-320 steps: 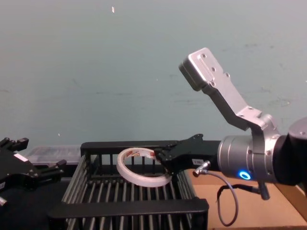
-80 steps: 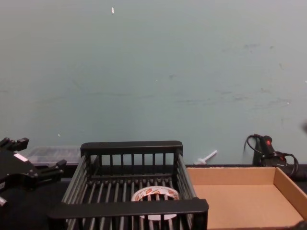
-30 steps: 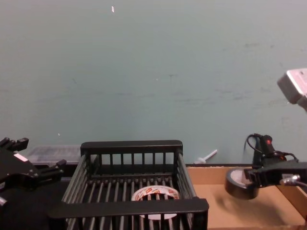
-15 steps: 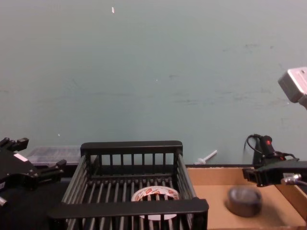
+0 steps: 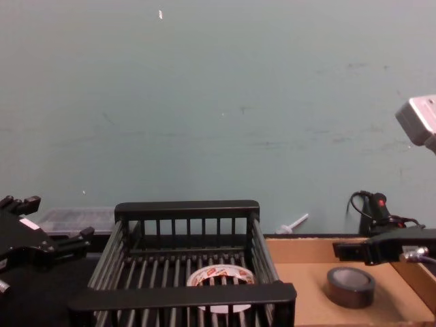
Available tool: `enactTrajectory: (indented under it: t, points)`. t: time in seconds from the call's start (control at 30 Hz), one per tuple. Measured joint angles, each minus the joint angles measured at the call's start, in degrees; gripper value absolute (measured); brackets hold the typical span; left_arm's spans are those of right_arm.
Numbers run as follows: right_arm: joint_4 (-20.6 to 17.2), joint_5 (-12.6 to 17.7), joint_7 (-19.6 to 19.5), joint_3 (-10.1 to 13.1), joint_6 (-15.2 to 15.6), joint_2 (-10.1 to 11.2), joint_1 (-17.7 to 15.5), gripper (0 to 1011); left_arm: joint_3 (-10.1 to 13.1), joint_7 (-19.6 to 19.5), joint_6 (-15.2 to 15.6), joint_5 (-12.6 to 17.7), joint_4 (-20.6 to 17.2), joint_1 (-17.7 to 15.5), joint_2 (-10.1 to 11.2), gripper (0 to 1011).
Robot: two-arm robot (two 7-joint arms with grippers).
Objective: Pick up the white tape and place it into the black box , Pick up the silver tape and place it into the brown box.
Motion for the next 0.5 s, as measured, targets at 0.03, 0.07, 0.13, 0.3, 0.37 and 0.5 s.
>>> enactTrajectory:
  t: [0.03, 0.07, 0.13, 0.3, 0.37, 0.5]
  points:
    - [-0.01, 0.01, 0.00, 0.00, 0.01, 0.01, -0.01, 718, 0.00, 0.00, 0.00, 0.00, 0.00, 0.00, 0.00, 1002]
    - [-0.01, 0.01, 0.00, 0.00, 0.00, 0.01, -0.01, 759, 0.00, 0.00, 0.00, 0.00, 0.00, 0.00, 0.00, 1002]
    - [-0.03, 0.02, 0.00, 0.00, 0.01, 0.02, -0.02, 826, 0.00, 0.00, 0.00, 0.00, 0.00, 0.00, 0.00, 1001]
    - [-0.07, 0.05, 0.00, 0.00, 0.01, 0.05, -0.04, 979, 0.00, 0.00, 0.00, 0.00, 0.00, 0.00, 0.00, 1001]
    - [-0.07, 0.06, 0.00, 0.00, 0.01, 0.05, -0.05, 986, 0.00, 0.00, 0.00, 0.00, 0.00, 0.00, 0.00, 1001]
    - [-0.10, 0.08, 0.00, 0.00, 0.01, 0.05, -0.05, 1002, 0.00, 0.00, 0.00, 0.00, 0.00, 0.00, 0.00, 1001]
